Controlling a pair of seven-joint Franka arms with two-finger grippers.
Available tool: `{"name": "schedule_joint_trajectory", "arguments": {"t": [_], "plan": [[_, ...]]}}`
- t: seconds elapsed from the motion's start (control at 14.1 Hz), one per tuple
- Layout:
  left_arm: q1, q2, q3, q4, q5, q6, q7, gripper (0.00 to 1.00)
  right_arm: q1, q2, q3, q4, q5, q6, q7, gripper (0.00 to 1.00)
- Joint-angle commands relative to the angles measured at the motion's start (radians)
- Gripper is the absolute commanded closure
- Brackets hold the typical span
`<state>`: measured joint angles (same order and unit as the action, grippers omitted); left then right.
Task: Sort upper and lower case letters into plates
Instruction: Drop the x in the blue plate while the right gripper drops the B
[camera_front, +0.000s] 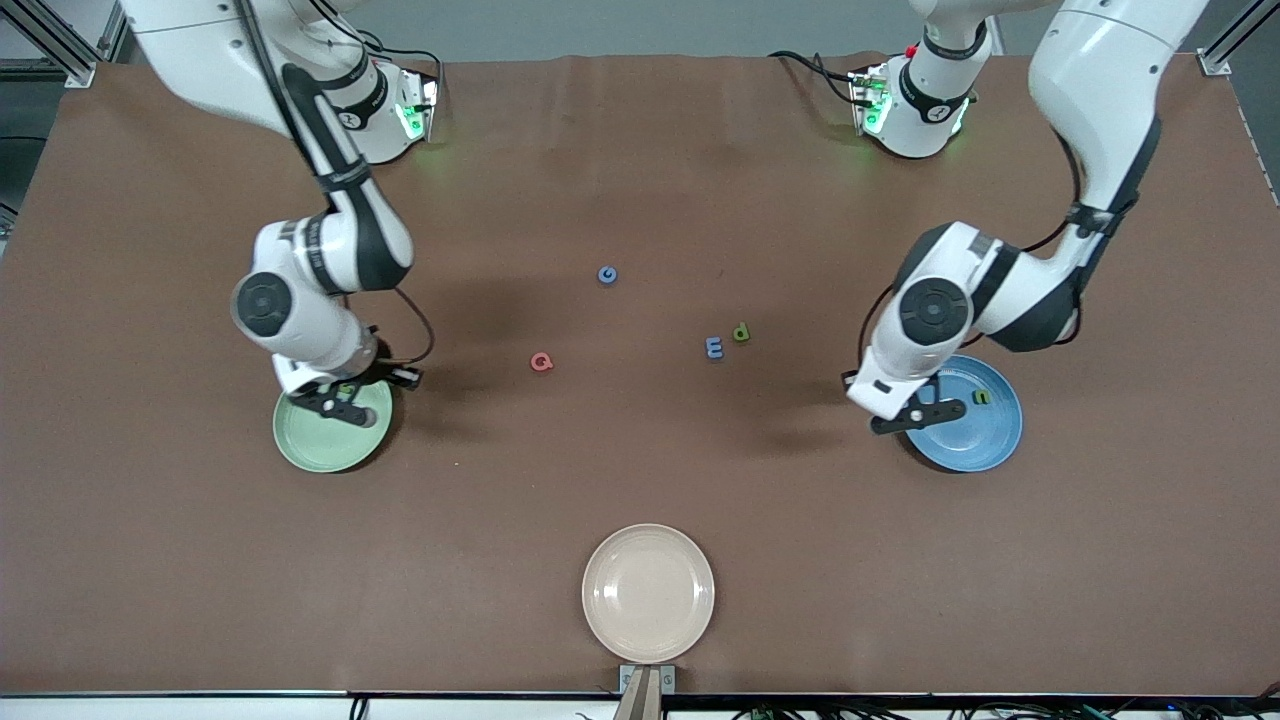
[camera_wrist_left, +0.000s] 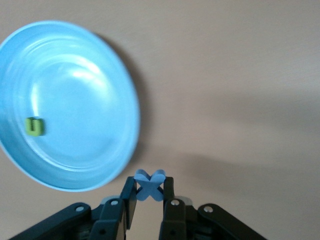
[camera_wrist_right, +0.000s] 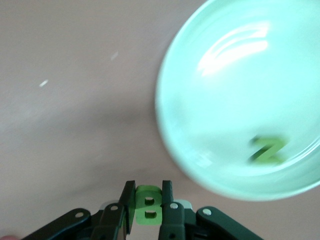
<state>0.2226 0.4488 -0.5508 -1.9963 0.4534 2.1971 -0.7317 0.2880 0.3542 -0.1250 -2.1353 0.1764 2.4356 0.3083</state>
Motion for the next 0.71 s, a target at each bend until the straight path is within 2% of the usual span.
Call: {"name": "schedule_joint_trajectory", "arguments": {"t": [0.0,0.35,0.43,0.5,0.57,0.64], "plan": [[0.162,-0.047,-0.076,-0.107,0.017,0.079,0.087,0.98,-0.065,0.041,0.021,-0.011,0.008,0.060,-0.104,0.99],[0.294,-0.021,-0.078,-0.156,0.085,0.182,0.186,0.98,-0.096,0.112,0.022,-0.002,0.011,0.140,-0.164,0.96],[0.306,-0.012,-0.078,-0.157,0.099,0.188,0.187,0.98,-0.098,0.114,0.024,-0.002,0.011,0.140,-0.163,0.85],[0.320,0.001,-0.077,-0.159,0.128,0.194,0.186,0.98,-0.098,0.114,0.024,0.002,0.011,0.135,-0.164,0.49],[0.334,0.016,-0.077,-0.164,0.157,0.210,0.186,0.98,-0.096,0.114,0.024,0.009,0.012,0.126,-0.163,0.07],[0.349,0.034,-0.077,-0.170,0.183,0.228,0.184,0.98,-0.096,0.111,0.024,0.015,0.012,0.122,-0.161,0.00]]}}
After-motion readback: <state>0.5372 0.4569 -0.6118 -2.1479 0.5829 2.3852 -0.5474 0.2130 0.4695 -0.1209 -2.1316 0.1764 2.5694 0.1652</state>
